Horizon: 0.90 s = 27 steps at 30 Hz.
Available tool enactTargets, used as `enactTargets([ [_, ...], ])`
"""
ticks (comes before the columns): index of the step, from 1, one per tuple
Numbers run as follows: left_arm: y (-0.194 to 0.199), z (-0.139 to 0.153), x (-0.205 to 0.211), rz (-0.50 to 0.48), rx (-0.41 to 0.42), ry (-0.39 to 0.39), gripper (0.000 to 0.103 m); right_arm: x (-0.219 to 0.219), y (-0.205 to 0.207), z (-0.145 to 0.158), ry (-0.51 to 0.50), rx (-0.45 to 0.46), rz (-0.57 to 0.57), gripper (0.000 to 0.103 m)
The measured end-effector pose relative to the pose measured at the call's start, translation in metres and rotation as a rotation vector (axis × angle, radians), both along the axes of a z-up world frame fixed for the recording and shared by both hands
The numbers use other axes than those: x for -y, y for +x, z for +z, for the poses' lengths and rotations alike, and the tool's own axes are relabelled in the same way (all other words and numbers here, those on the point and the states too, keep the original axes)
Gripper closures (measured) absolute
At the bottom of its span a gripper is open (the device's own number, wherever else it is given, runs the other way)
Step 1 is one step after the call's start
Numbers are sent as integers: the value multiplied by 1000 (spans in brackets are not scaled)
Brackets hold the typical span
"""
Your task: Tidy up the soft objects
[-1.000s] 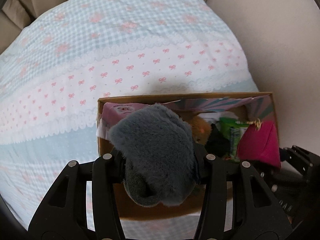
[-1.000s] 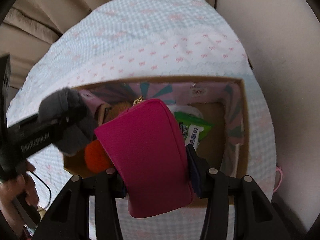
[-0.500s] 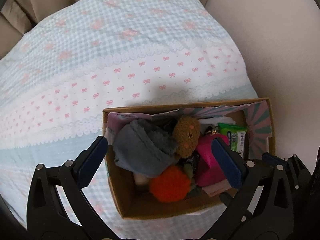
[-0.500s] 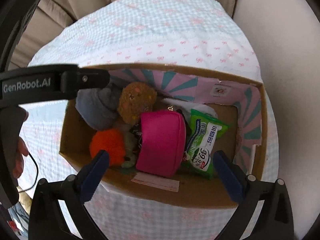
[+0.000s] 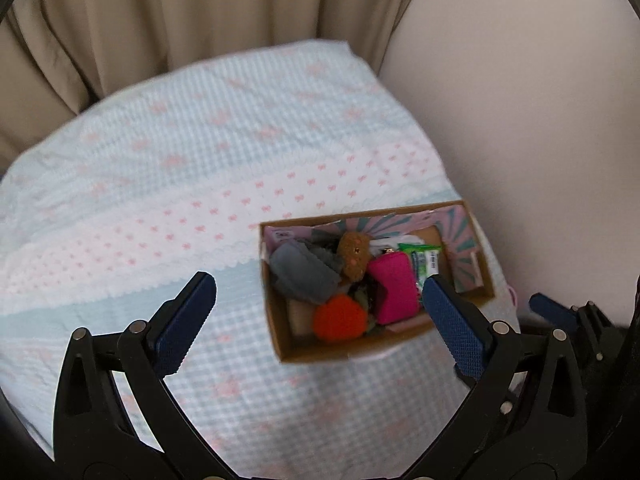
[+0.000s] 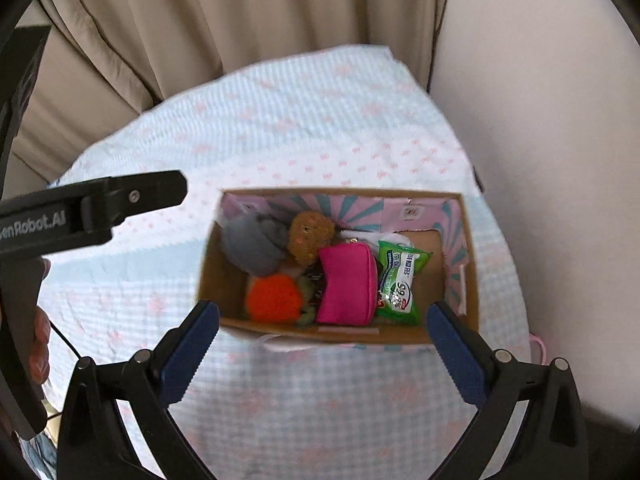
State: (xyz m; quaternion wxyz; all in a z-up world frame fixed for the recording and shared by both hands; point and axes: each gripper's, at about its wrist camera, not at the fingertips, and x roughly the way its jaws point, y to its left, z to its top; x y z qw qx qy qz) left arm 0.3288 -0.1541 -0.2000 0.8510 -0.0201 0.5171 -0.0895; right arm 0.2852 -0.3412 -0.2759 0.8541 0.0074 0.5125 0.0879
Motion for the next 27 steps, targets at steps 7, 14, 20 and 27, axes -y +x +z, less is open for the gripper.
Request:
enactTargets([
  [7,-77,86,-46,19,185,-7,0,-23,-62,87,-23,169,-62,0],
  [14,-155,165,-98,48,418,-20,0,-42,-126,168,-3,377,-107,0],
  [20,-202,202,-125,44,527,-38,0,-55,-168,213,-11,517,-121,0],
  [27,-237,212,-138,86,591,-18,0,-63,-199,235,-3,614,-160,0],
])
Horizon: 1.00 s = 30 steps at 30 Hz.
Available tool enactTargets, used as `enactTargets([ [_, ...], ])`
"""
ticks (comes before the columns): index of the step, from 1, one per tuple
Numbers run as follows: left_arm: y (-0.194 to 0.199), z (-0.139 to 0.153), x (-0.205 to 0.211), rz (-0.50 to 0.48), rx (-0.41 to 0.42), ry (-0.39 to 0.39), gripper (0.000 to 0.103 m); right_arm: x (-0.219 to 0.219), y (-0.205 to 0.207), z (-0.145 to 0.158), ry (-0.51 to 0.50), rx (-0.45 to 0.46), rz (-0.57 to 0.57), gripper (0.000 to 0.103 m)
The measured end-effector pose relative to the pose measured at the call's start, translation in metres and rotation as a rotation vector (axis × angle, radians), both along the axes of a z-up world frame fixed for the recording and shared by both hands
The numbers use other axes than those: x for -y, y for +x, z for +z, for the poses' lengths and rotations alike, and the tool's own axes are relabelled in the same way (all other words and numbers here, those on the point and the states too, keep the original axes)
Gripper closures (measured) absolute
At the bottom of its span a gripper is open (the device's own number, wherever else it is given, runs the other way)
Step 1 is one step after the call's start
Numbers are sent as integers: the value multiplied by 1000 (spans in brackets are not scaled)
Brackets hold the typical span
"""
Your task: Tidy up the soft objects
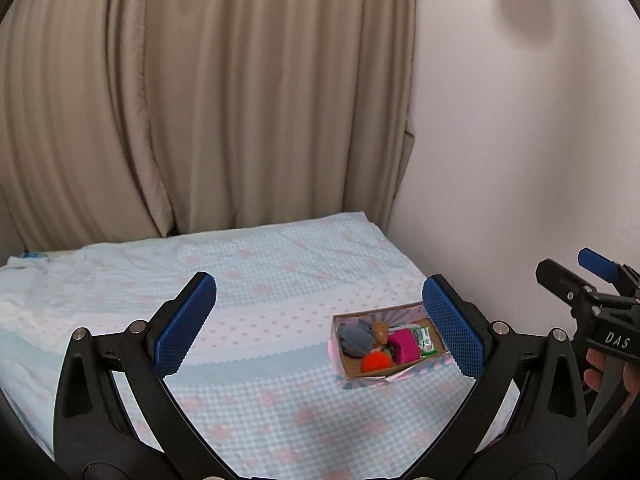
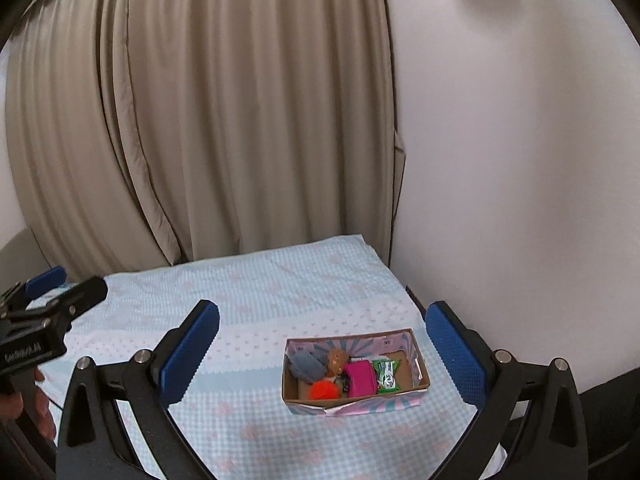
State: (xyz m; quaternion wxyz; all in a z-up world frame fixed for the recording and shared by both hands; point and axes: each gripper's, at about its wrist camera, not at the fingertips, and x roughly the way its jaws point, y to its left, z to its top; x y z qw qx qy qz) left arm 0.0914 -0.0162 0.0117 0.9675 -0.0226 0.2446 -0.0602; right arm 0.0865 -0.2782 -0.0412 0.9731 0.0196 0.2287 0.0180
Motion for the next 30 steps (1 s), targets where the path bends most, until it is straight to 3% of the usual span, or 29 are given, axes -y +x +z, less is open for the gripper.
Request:
enactTargets([
  [11,-10,-6,14,3,30,30,0,3,-8,-3,-38,81,-21,0],
  [30,3,-7,33,-8,42,41,0,13,9,-7,-26,78,-14,0],
])
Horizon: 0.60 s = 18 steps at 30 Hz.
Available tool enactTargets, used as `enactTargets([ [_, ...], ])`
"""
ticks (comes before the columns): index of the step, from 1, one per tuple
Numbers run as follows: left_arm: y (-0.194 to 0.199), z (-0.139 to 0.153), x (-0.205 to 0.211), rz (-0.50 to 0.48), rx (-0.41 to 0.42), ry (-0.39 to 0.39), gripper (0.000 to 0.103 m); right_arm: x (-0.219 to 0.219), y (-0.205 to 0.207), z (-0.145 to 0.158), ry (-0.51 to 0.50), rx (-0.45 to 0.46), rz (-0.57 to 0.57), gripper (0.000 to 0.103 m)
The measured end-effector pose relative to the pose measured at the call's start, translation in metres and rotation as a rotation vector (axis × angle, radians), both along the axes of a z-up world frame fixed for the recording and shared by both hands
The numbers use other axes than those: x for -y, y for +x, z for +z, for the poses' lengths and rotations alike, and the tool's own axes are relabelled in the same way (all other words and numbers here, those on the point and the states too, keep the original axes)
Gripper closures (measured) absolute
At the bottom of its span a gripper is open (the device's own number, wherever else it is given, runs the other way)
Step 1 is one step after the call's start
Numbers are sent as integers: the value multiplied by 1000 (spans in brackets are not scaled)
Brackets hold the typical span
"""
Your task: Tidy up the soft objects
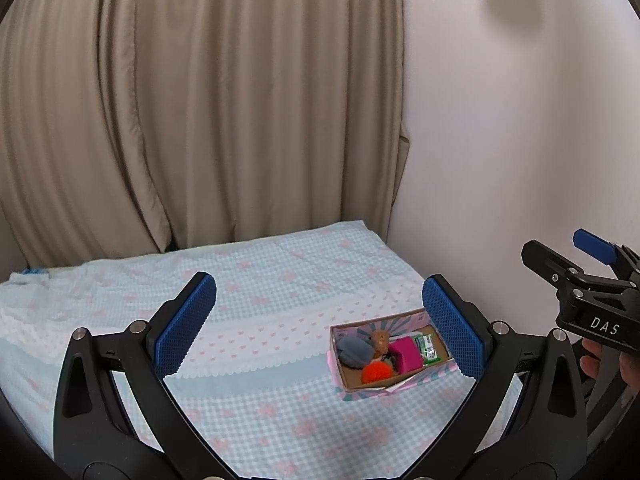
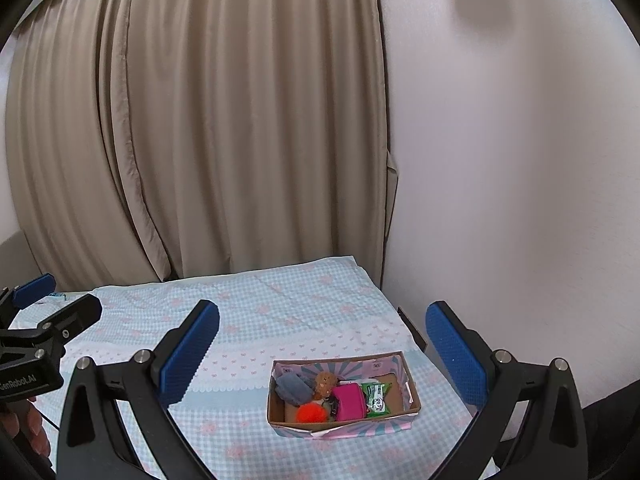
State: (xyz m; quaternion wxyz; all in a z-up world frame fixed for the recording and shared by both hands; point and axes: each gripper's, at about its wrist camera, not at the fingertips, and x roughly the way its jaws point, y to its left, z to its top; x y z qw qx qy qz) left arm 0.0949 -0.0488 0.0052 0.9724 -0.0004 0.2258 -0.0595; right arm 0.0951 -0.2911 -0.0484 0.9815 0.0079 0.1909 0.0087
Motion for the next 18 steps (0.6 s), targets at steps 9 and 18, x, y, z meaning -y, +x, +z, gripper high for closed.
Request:
enactTargets([
  [9,5,-1,2,3,-11,0,0,-4,6,1,-4,-6,6,0],
  [18,11,-4,2,10,-10,-7,0,-4,7,0,0,-10,7,0],
])
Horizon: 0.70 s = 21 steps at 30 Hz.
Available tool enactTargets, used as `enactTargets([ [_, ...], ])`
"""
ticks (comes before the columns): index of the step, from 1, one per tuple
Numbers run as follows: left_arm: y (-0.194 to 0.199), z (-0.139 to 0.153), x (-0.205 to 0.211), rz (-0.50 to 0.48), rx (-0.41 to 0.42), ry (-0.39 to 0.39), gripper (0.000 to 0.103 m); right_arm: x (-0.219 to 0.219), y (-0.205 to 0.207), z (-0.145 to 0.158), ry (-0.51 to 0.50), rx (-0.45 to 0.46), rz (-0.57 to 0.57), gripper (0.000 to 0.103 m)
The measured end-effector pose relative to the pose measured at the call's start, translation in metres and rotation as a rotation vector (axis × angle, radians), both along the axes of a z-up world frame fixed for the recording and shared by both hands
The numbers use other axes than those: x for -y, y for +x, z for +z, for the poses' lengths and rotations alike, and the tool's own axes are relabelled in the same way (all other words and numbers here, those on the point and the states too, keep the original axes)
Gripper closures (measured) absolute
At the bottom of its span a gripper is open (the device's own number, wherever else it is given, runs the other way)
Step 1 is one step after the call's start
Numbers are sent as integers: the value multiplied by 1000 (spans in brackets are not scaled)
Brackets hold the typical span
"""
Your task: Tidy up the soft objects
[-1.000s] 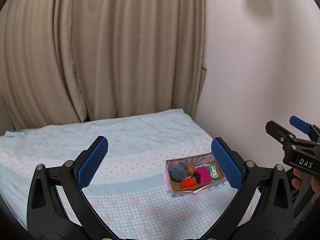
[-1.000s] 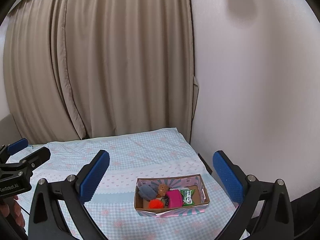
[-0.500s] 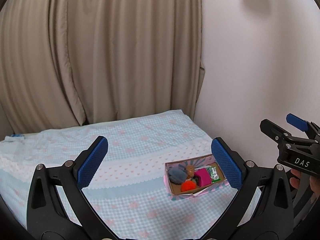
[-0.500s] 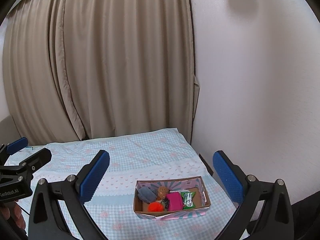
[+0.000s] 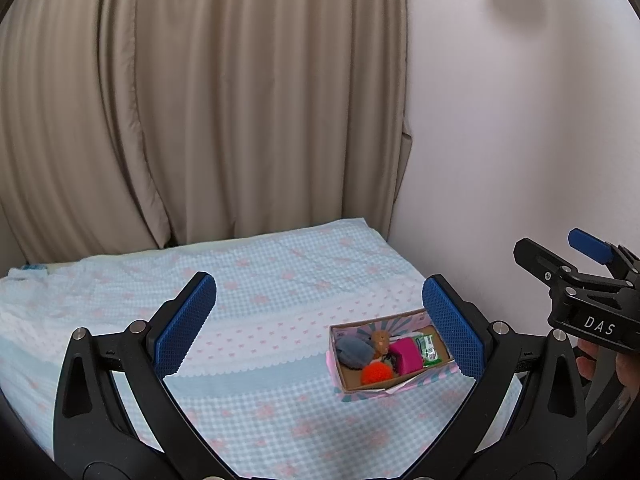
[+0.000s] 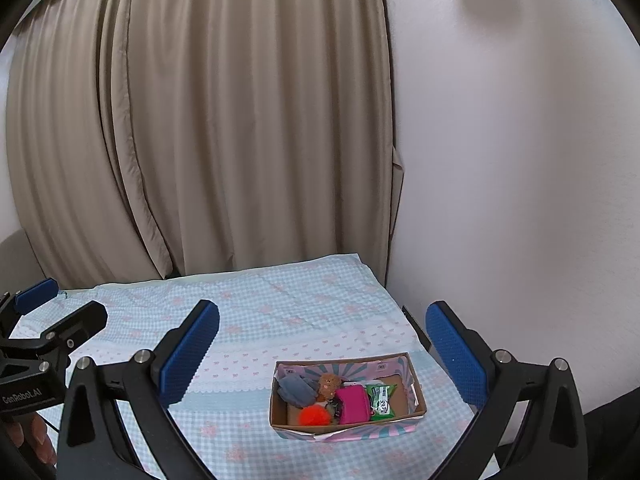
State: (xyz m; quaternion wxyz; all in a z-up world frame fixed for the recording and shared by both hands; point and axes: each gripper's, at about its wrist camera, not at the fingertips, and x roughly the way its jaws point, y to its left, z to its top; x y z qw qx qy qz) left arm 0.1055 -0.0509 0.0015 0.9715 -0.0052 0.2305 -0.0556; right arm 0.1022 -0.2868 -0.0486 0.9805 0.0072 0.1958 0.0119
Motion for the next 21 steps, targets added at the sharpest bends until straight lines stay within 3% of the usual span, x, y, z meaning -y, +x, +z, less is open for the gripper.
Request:
enactTargets([
  [21,2,1,-5,28,24,3,0,-7,6,-1,5,9,-5,0],
])
